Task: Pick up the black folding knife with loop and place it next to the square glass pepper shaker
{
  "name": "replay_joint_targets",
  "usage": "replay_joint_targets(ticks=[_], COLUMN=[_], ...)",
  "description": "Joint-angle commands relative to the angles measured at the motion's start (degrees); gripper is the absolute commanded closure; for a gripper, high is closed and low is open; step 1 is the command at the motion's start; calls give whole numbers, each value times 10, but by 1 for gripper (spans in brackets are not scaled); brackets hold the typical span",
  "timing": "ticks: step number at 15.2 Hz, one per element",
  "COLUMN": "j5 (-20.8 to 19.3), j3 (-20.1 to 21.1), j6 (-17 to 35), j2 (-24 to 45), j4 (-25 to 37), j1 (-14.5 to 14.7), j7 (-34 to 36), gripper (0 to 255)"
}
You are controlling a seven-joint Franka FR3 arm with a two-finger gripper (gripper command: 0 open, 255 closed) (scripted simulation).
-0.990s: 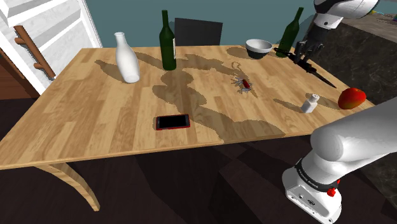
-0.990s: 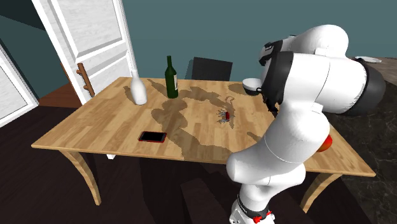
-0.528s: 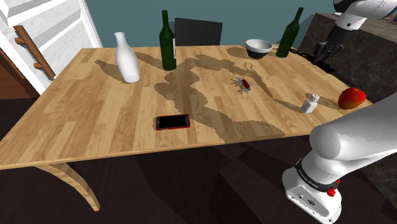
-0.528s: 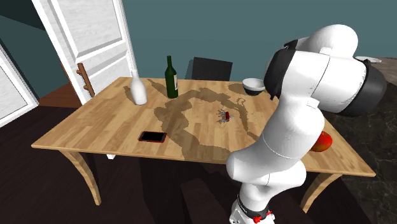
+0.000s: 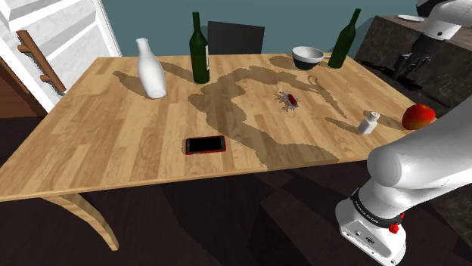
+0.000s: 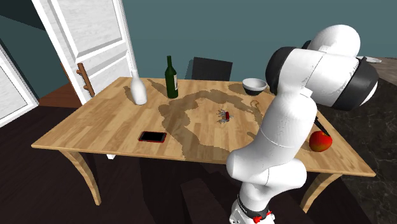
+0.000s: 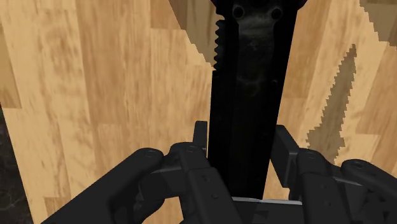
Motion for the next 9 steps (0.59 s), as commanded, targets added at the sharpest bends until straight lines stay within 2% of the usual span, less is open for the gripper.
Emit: replay_joint_targets(ticks=[1,9], j5=[2,16], j3=[-3,-7], j6=[12,72], j2=[5,24], j4=[-9,-53], j1=[-1,-2], j7=[-7,-21], gripper=[255,255])
